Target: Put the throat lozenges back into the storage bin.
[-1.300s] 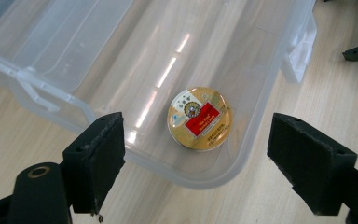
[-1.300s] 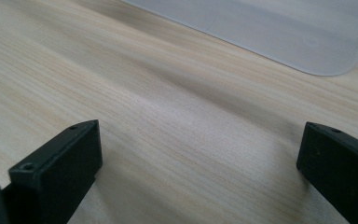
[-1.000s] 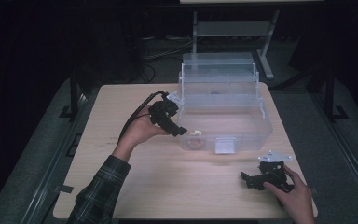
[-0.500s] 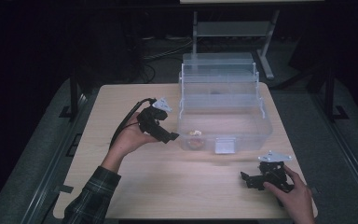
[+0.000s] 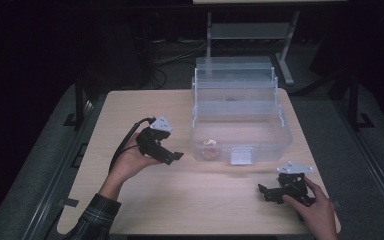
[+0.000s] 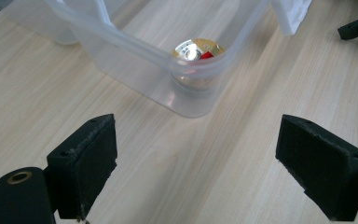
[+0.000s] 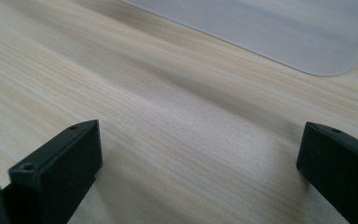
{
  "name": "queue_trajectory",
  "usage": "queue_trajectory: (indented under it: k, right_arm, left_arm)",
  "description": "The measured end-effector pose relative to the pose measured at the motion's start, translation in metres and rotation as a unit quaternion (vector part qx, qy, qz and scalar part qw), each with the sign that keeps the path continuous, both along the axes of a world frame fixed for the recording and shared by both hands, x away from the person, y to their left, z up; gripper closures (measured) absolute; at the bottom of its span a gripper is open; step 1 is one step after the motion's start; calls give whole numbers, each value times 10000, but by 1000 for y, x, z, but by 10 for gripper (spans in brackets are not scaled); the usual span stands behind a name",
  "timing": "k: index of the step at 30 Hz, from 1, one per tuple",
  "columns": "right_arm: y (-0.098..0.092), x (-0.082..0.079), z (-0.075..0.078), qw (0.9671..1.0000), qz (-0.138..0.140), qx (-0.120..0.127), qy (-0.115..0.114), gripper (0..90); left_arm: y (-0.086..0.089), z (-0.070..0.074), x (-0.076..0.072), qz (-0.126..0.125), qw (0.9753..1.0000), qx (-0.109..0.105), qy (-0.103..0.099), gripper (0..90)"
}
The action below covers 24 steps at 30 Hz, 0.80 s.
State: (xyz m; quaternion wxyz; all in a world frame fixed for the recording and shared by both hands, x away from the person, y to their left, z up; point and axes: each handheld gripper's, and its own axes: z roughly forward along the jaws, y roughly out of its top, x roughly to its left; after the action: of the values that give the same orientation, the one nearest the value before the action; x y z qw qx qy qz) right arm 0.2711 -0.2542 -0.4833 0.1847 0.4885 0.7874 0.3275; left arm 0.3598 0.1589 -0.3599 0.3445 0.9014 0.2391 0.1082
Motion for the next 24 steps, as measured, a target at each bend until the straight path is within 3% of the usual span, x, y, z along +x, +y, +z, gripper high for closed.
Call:
queue_trajectory:
  k: [8, 16, 24]
  right_arm:
    - [0, 0, 0, 10000, 11, 3, 3, 0]
    - [0, 0, 0, 10000, 2, 2, -2, 0]
    - [0, 0, 0, 10000, 4, 0, -3, 0]
  left_arm:
    - [17, -12, -13, 184, 9997, -142, -122, 119]
    - [36, -25, -27, 408, 9981, -421, -211, 120]
    - [51, -37, -44, 589, 9967, -384, -418, 119]
